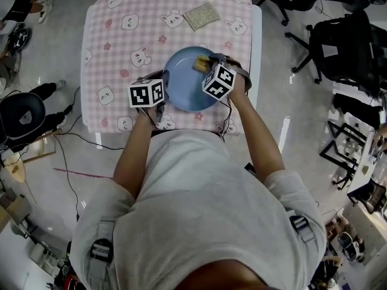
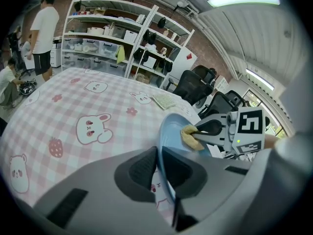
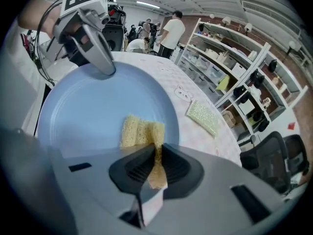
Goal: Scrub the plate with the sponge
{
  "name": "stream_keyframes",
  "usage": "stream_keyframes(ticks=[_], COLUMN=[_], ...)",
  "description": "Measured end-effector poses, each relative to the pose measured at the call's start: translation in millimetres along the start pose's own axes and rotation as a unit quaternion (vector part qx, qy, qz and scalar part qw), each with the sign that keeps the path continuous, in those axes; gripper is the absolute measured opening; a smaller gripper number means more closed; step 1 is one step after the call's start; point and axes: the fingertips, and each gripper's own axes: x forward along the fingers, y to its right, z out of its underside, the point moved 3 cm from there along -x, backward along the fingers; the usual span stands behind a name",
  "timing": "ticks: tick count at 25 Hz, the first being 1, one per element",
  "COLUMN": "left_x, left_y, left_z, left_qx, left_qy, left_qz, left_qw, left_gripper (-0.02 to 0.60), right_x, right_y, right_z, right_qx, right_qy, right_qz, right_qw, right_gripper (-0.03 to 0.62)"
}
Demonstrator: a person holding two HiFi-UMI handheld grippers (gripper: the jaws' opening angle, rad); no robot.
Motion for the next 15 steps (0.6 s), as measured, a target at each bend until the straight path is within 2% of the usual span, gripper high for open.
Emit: stream_keyframes(ticks=[6,15], left_x=[0.1,-1.0], left_y=[2.7,2.7], left_z=[-2.2,-12.2], left_qx=[-0.002,0.002], left_qy=[-0.003,-0.002], left_qz=[0.004,0.003], left_qw=[1.0,1.0], left_gripper=[0.041,0.043], right_x=[9.0,6.3], right_y=[10.5,-3.3], right_z=[-28.4,-70.6], right_qx=[-0.012,-0.045], right_qy=[0.015,0.067], right_qz=[0.018,0.015], right_qw=[1.0,0.997], right_gripper=[0.048,0.048])
